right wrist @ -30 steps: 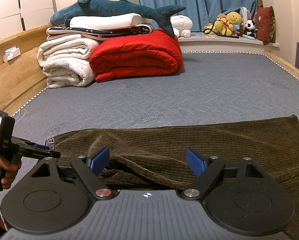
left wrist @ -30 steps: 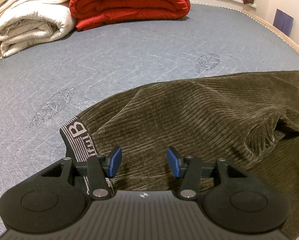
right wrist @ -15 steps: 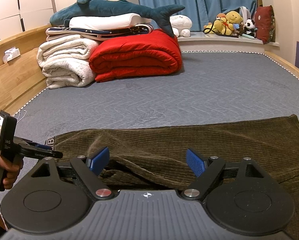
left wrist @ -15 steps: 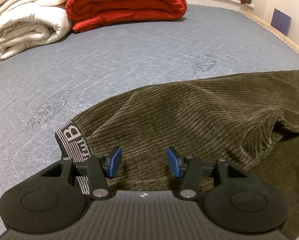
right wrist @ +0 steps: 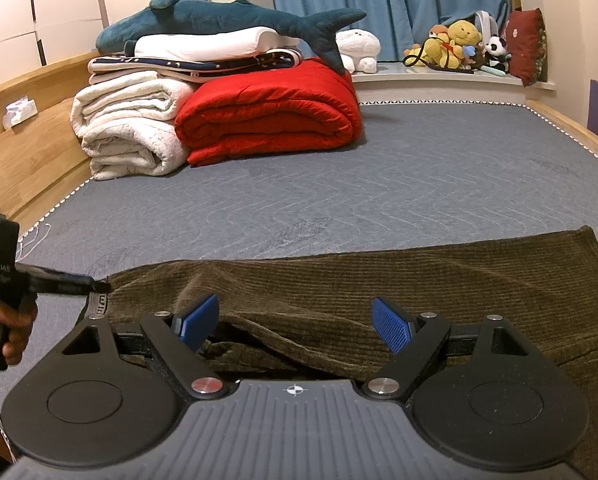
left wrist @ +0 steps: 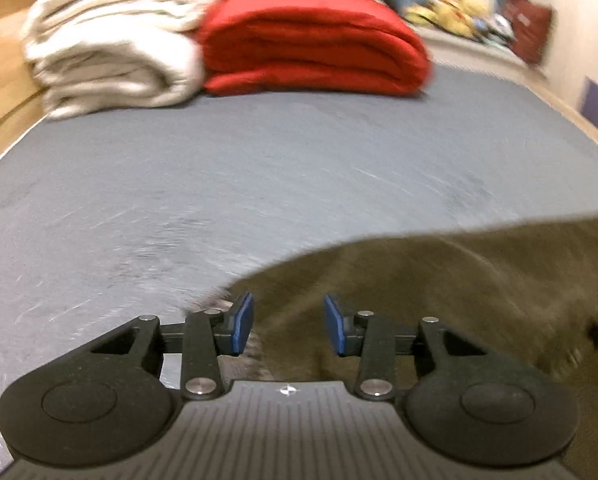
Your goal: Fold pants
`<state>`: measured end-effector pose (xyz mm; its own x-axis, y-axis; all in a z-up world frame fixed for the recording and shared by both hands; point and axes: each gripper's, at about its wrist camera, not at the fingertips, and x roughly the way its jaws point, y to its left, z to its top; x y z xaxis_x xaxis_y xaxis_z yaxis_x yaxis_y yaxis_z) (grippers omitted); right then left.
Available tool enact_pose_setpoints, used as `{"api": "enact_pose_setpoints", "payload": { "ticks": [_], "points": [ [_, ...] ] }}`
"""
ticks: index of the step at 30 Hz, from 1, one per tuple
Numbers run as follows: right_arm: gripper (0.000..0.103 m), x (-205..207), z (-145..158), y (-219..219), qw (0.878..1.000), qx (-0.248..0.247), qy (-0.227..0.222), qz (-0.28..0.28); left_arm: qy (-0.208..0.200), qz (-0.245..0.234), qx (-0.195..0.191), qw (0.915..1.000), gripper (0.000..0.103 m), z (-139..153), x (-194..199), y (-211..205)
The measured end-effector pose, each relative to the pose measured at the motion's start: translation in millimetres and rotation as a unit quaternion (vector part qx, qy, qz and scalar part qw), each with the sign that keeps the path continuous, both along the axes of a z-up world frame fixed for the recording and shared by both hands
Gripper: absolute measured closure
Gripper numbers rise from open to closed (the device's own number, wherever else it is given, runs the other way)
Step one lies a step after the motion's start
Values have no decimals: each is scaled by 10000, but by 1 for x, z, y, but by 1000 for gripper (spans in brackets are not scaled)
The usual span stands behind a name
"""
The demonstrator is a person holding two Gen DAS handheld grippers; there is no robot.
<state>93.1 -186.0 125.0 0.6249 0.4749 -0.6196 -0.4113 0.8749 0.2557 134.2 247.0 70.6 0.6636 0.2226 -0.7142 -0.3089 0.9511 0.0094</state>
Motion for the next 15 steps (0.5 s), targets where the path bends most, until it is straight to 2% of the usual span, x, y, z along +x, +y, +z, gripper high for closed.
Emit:
{"api": "enact_pose_setpoints", "payload": {
  "ticks": [4,7,10,12,15],
  "points": [
    [18,-2,2,-4,10000,46,-24,10,-97,476,-572,9972,60,-10,3,45],
    [18,0,2,-6,10000,66,28,-17,-126,832,-904,9923,56,-22,7,73],
    [18,1,2,-8,10000,80,44,-24,-94,1134,-1221,9860,44,-34,13,96],
    [18,0,4,-7,10000,58,16,-1,9,1191,-1546,9808,40,-47,20,107],
    [18,0,4,-7,10000,-29,-46,19,139,1131,-1632,9800,28,-65,32,111]
  ]
}}
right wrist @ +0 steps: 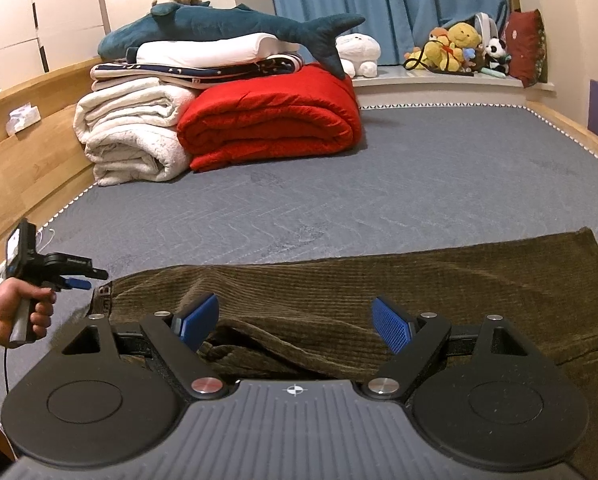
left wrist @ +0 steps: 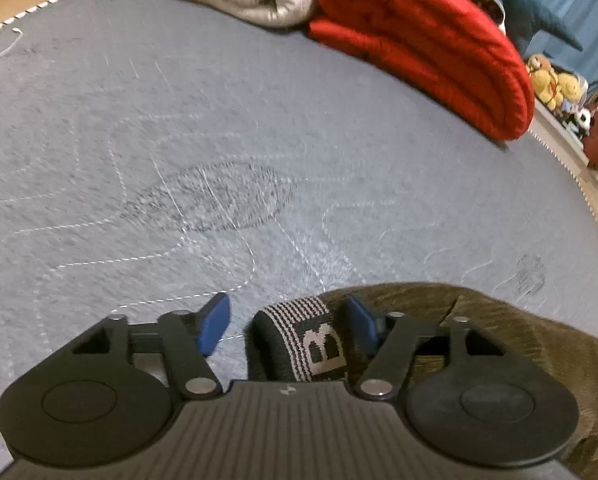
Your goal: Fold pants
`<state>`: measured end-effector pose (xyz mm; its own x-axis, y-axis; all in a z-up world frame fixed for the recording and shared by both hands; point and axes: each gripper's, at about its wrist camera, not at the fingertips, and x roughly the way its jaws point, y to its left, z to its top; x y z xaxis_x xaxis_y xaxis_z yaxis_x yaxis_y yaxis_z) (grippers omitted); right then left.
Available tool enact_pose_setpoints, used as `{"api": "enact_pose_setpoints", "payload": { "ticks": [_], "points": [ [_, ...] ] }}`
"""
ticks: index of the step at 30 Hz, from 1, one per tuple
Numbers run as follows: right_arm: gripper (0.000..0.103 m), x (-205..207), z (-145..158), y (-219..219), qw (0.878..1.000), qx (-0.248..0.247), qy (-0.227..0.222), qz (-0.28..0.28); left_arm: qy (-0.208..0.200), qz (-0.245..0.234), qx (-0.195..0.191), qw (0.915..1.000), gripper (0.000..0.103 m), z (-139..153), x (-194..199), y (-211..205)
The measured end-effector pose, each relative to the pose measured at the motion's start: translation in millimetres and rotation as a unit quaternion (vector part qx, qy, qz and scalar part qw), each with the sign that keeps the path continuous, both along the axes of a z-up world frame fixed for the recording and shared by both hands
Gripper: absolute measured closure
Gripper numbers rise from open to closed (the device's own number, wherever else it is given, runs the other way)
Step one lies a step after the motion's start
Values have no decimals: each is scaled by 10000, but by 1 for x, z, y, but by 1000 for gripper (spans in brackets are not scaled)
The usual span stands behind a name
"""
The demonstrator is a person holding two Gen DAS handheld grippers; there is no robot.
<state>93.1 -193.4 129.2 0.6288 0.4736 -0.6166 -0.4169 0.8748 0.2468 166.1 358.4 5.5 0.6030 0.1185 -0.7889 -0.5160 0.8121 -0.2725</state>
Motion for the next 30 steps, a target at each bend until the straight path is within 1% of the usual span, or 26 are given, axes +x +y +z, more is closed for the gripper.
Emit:
{"api": "enact_pose_setpoints", "payload": {
  "ticks": [1,4,5,6,7,8,9,10,11,13,16,18,19,21,22,23,24,25,26,27,28,30],
  "points": [
    [18,0,0,-1,10000,-35,-16,-3,-11,-41,19,10000,24,-3,3,0],
    [18,1,0,-3,10000,-50,11,-25,-130,-194,-100,9997,23,-11,8,-1],
    [18,1,0,-4,10000,-54,19,-34,-166,-265,-89,9995,31,-11,9,-3],
    [18,2,0,-6,10000,-69,14,-51,-173,-372,-15,9992,34,-10,10,-6],
    [18,2,1,-8,9999,-83,4,-71,-124,-427,217,9988,51,-6,11,-10],
    [18,4,1,-10,9999,-101,-7,-113,-85,-459,398,9981,58,-3,10,-14],
    [18,5,1,-13,9998,-119,-11,-169,-165,-524,416,9976,61,4,7,-15],
    [18,6,1,-16,9996,-134,-12,-239,-286,-583,415,9970,65,11,2,-16],
    [18,9,1,-21,9993,-150,-7,-341,-411,-701,483,9955,68,22,-3,-19],
    [18,14,0,-31,9984,-173,-2,-537,-697,-1029,795,9891,72,49,-20,-33],
    [18,23,-1,-50,9958,-224,-52,-884,-1143,-1625,1189,9728,77,93,-60,-59],
    [18,29,-2,-63,9932,-198,-74,-1141,-1374,-2156,1389,9567,79,121,-100,-78],
    [18,30,-3,-67,9919,-180,-68,-1253,-1418,-2430,1448,9486,79,131,-121,-88],
    [18,35,-2,-79,9886,-68,-45,-1503,-1316,-2941,1524,9343,80,145,-165,-99],
    [18,36,-2,-84,9870,9,-29,-1607,-1233,-3227,1534,9258,85,144,-186,-104],
    [18,37,-1,-90,9851,88,-8,-1719,-1128,-3475,1512,9185,85,139,-202,-106],
    [18,37,-1,-94,9835,139,14,-1804,-966,-3683,1459,9131,84,128,-216,-109],
    [18,37,-1,-97,9819,184,46,-1882,-773,-3748,1411,9130,78,115,-224,-110],
    [18,36,-2,-100,9807,223,78,-1940,-559,-3662,1422,9179,75,104,-229,-109],
    [18,35,-3,-103,9801,245,99,-1967,-470,-3549,1454,9223,74,100,-230,-110],
    [18,35,-4,-106,9794,257,121,-2001,-547,-3425,1466,9264,74,103,-229,-112],
    [18,38,-7,-110,9771,253,161,-2106,-989,-3277,1392,9292,70,120,-227,-118]
  ]
}}
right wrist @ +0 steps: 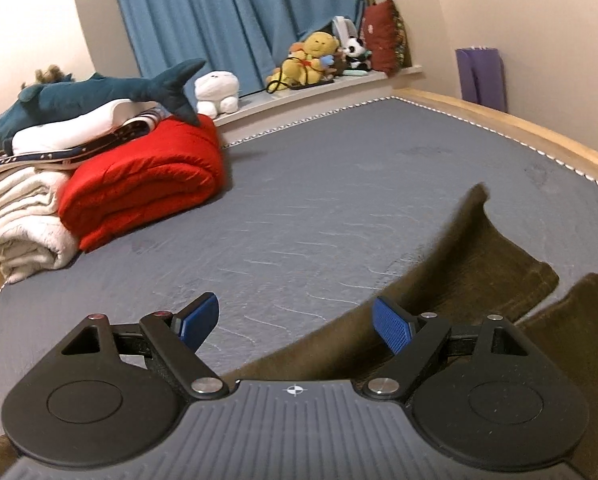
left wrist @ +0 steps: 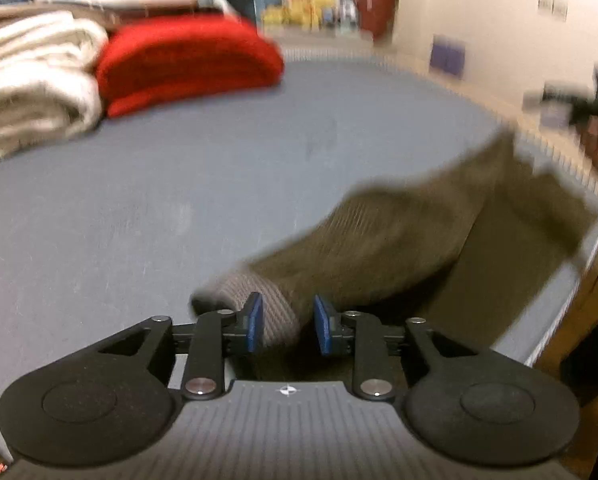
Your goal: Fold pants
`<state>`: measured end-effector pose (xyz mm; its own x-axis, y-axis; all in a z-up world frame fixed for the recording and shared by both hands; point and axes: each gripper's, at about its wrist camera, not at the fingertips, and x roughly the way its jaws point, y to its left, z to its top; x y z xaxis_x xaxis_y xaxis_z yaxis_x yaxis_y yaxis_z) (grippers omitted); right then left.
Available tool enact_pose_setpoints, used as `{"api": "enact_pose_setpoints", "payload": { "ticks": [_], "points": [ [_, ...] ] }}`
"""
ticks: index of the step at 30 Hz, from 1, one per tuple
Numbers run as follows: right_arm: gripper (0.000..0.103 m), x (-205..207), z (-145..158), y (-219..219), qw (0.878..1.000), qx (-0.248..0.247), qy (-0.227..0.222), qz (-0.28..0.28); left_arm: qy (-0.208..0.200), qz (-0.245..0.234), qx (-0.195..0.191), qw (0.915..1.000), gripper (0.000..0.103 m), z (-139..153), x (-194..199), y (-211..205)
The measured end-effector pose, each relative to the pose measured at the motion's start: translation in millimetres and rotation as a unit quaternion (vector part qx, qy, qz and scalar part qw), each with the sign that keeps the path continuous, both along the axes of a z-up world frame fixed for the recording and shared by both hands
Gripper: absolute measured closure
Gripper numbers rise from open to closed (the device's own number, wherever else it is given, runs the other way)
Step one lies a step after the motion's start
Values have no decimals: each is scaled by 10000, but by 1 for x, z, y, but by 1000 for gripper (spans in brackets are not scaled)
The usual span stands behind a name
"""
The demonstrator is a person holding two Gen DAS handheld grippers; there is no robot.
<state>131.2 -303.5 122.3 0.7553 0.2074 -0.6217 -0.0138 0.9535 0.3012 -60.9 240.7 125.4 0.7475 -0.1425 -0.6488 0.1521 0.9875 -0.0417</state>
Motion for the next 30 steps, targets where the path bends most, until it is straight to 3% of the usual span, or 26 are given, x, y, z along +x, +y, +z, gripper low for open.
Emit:
{"api": "enact_pose_setpoints", "payload": {
  "ticks": [3,6,7,10,11,13,18,21,27,30],
  "points": [
    [18,4,-5,-10,9996,59,85,-252,-421,2,-274,9987,65,21,13,-15],
    [18,13,-14,-24,9984,138,189,-509,-300,-335,-235,9987,65,15,38,-45],
    [23,15,-18,-29,9979,161,218,-593,-205,-559,-82,9982,65,7,45,-59],
    [53,24,-32,-44,9956,273,371,-812,155,-1193,408,9919,65,-24,63,-95],
    [61,26,-36,-49,9947,326,425,-873,258,-1428,542,9879,65,-36,57,-104],
    [67,34,-50,-61,9917,495,573,-1035,324,-2008,955,9744,63,-52,56,-131],
    [66,53,-86,-87,9843,981,910,-1150,529,-2587,1428,9539,59,-88,65,-164],
    [64,70,-109,-96,9798,1281,1130,-1037,535,-2695,1789,9447,48,-107,78,-177],
    [55,99,-149,-109,9649,1432,1545,-1569,525,-2965,2081,9306,45,-127,85,-195],
    [51,110,-166,-115,9580,1460,1680,-1808,529,-2857,2247,9301,45,-136,92,-198]
  ]
}}
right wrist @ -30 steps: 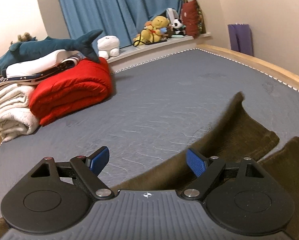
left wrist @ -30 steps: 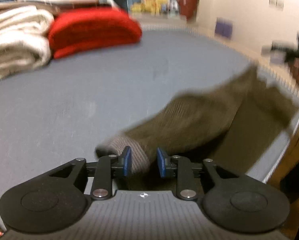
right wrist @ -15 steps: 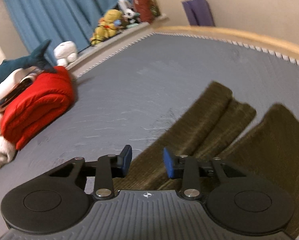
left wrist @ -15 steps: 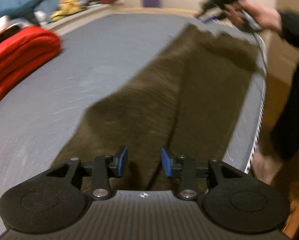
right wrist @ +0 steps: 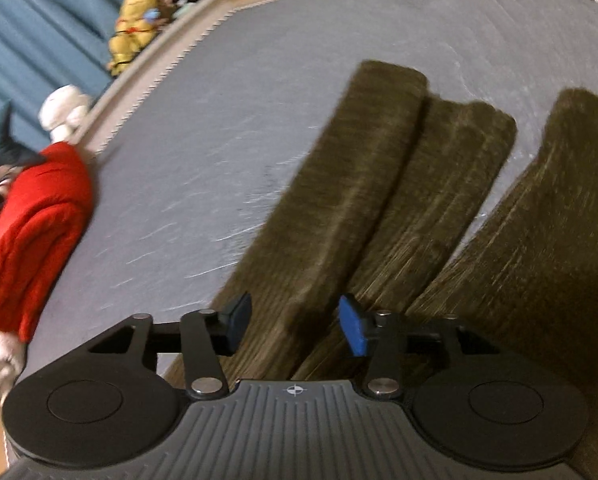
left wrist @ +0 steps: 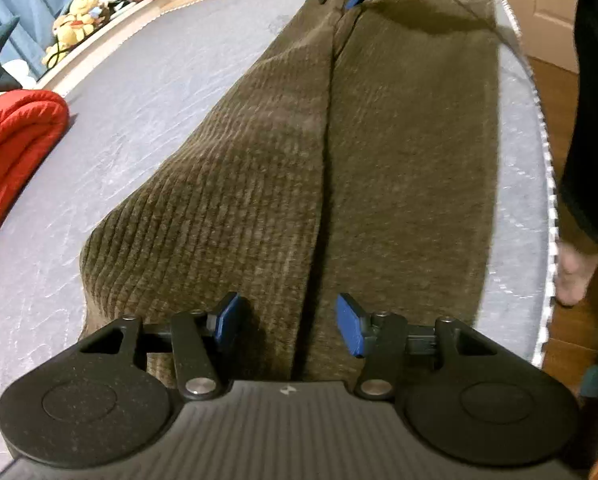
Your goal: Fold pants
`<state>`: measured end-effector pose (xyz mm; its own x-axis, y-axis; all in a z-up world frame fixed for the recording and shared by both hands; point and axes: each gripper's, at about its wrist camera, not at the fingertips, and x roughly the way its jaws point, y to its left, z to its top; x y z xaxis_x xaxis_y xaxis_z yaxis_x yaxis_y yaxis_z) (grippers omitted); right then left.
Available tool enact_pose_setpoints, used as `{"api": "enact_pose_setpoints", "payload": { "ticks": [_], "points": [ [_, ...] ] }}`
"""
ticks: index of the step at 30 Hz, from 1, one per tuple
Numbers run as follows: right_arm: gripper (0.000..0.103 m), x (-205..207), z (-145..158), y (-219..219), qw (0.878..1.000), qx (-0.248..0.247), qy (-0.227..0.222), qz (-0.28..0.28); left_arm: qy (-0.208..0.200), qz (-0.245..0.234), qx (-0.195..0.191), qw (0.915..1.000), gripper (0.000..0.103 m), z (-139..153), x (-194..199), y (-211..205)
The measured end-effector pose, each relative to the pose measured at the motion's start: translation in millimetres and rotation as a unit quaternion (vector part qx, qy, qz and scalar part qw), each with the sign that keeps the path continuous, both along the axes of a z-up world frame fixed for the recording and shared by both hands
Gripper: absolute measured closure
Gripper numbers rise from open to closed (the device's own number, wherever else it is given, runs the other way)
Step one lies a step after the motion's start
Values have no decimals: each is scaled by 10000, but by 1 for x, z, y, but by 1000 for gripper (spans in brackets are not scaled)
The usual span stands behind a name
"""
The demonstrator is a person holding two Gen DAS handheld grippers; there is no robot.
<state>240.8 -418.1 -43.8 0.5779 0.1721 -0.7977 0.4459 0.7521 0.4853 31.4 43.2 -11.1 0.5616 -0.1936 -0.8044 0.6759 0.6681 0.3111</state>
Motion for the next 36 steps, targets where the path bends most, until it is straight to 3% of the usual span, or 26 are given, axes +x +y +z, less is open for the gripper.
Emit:
{"api": "enact_pose_setpoints", "payload": {
  "ticks": [3,5,6,7,8,9,11,13,16,18,22,25,26,28,29,30,31,32,34,36],
  "points": [
    [51,8,-9,-1,9999,37,22,-143,-77,44,232,9997,48,-8,6,0],
    [51,14,-11,2,9999,-47,-22,-106,-147,75,374,9992,73,-8,10,1],
    [51,17,-10,4,9999,-132,-40,-35,-151,140,393,9990,77,-7,13,4],
    [61,19,-10,5,9998,-212,-60,4,-138,200,332,9992,89,-4,15,9],
    [85,21,-10,4,9995,-299,-43,15,-142,262,213,9993,94,2,18,13],
    [95,22,-11,-1,9995,-325,-30,-22,-218,315,140,9992,94,7,18,17],
    [96,16,-3,-13,9996,-110,-197,-196,-459,375,-15,9982,95,20,17,25],
    [96,7,27,-17,9980,-195,-580,-163,-604,348,-290,9971,95,36,12,36],
    [96,-20,85,-16,9920,-494,-1161,-23,-805,237,-622,9945,95,53,2,53],
    [97,-47,119,-17,9887,-649,-1351,-47,-625,-11,-892,9941,95,61,-8,63],
    [96,-119,159,-31,9923,-700,-955,-369,-195,-820,-887,9925,95,54,-34,67],
    [96,-171,139,-39,9949,-822,-168,-556,526,-1132,-727,9895,93,38,-45,64],
    [91,-179,126,-40,9950,-829,135,-533,774,-1208,-639,9876,89,32,-47,63],
    [90,-194,91,-52,9940,-595,803,-443,863,-1378,-552,9851,88,32,-57,60],
    [90,-202,80,-63,9933,-403,898,-606,841,-1358,-727,9845,83,38,-58,64],
    [89,-210,77,-77,9920,-306,836,-899,779,-1258,-1079,9831,77,49,-55,70],
    [77,-213,79,-88,9914,-350,664,-1075,644,-1123,-1419,9814,62,60,-51,77],
    [58,-215,82,-99,9905,-457,468,-1211,445,-957,-1774,9785,52,71,-47,85],
    [45,-217,88,-123,9846,-741,107,-1579,32,-524,-2293,9719,46,88,-38,98],
    [46,-220,79,-146,9795,-750,29,-1871,-186,-138,-2471,9687,46,93,-29,105]
  ]
}}
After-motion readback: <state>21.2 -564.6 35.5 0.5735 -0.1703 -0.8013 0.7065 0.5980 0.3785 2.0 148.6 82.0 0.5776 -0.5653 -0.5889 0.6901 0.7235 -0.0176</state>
